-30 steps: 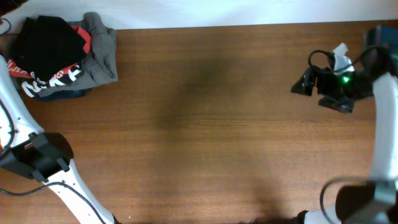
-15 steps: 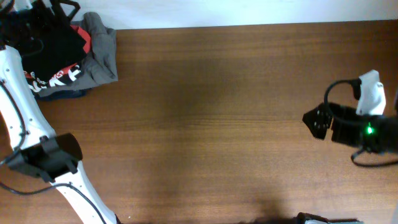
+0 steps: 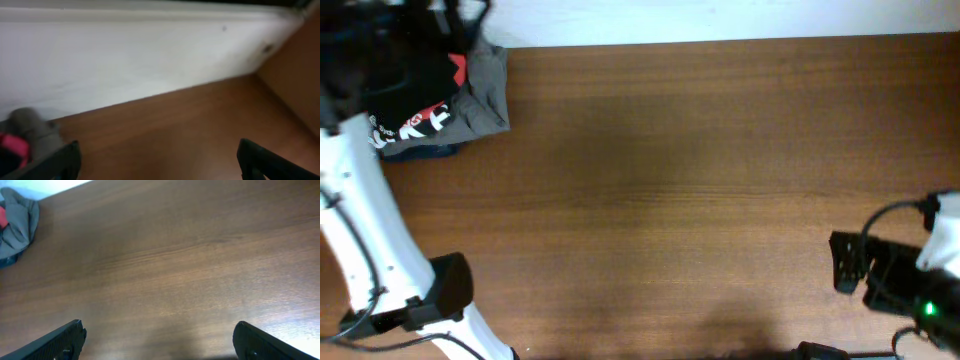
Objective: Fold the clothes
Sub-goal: 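Release the shirt and raise the left gripper away from the pile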
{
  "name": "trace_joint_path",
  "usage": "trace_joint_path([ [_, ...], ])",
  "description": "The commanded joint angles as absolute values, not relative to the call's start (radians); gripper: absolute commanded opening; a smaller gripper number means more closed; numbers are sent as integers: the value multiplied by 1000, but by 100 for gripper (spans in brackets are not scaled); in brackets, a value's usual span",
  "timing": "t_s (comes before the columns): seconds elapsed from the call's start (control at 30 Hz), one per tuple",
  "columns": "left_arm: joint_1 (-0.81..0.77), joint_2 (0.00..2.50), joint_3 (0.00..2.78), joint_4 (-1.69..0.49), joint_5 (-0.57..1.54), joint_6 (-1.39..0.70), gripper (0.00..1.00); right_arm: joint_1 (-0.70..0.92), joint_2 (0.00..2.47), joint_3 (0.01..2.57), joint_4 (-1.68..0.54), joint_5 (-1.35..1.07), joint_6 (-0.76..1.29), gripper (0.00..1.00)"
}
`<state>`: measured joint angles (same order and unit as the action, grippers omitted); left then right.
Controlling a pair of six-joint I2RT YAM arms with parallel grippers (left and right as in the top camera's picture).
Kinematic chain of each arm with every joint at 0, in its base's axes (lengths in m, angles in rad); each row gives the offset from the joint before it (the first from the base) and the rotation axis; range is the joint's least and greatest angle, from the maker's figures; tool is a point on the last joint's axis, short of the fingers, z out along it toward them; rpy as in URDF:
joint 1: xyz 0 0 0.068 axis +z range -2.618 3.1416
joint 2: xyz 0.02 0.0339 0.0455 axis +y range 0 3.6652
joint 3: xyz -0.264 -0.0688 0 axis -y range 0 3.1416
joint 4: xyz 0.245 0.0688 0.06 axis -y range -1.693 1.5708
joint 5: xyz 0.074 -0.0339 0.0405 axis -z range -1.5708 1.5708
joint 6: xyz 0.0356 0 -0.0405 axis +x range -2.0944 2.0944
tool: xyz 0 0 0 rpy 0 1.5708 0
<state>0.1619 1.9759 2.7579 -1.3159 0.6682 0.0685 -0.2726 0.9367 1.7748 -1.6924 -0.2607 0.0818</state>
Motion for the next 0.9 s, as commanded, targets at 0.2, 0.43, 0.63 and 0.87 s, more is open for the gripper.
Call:
trace_joint_path([
  [0.2, -113, 1996, 2732, -1299, 408, 111, 99, -276, 748, 1747, -1687, -115, 87, 99],
  [0.43, -252, 1997, 2583, -1223, 406, 125, 99, -276, 695, 1747, -1699, -102, 87, 99],
  [0.63, -267, 1996, 2439, -1151, 378, 75, 99, -276, 695, 1732, -1686, -70, 87, 99],
  [0.87, -273, 1997, 2423, -1137, 262, 65, 99, -276, 695, 1720, -1674, 4, 87, 99],
])
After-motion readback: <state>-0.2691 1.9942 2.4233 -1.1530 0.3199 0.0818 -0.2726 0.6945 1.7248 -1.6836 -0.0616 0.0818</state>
